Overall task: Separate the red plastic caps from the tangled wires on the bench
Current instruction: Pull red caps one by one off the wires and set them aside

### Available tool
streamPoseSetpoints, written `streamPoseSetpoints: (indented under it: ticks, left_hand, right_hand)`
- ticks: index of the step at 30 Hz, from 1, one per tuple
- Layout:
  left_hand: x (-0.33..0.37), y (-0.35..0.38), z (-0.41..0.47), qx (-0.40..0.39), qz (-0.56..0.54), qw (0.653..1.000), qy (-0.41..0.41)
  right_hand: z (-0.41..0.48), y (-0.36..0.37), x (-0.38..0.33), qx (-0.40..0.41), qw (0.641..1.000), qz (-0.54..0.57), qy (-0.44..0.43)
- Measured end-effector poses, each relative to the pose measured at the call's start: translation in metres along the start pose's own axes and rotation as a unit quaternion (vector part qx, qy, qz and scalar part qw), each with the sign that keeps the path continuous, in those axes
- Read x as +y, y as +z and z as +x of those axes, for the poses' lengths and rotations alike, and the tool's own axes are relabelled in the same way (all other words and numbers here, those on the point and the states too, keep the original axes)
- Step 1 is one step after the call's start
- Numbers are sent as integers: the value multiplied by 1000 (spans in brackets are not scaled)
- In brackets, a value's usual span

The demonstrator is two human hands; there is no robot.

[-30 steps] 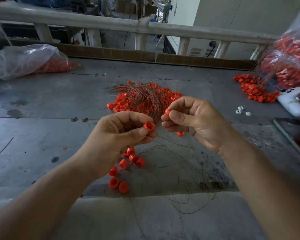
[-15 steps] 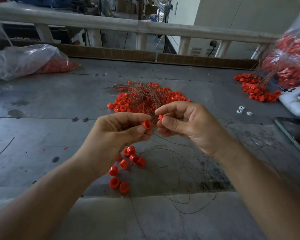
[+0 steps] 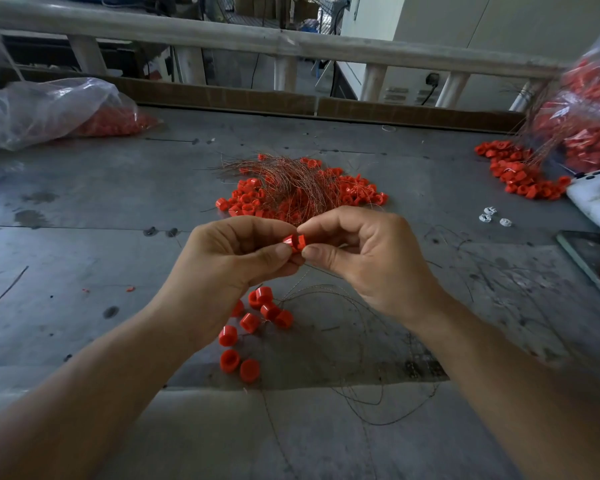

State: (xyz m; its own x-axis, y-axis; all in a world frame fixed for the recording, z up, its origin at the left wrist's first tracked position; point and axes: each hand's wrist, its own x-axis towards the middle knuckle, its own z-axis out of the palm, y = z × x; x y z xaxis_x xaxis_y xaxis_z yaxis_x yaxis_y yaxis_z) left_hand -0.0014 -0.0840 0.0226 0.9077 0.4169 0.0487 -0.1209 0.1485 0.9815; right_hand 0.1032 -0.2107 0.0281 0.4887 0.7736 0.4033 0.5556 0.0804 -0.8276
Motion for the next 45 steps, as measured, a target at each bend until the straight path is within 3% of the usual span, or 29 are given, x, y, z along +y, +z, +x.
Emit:
streamPoseSetpoints:
  ticks: [18, 23, 27, 31, 45]
  left_hand:
    - [-5, 0, -1, -10, 35, 999, 17]
    - [-5, 2, -3, 2, 95, 994, 52]
    - [-4, 1, -3, -1, 50, 999, 16]
    - [-3, 0, -4, -12, 12, 1000, -18]
    - [0, -3, -4, -43, 8, 999, -24]
  right_hand:
    - [-2, 0, 3, 30, 992, -108, -61]
    - [-2, 0, 3, 32, 990, -119, -65]
    - [-2, 1, 2, 35, 983, -148, -99]
    - [-4, 3, 2, 47, 990, -106, -86]
    - [-1, 1, 5, 23, 991, -90, -92]
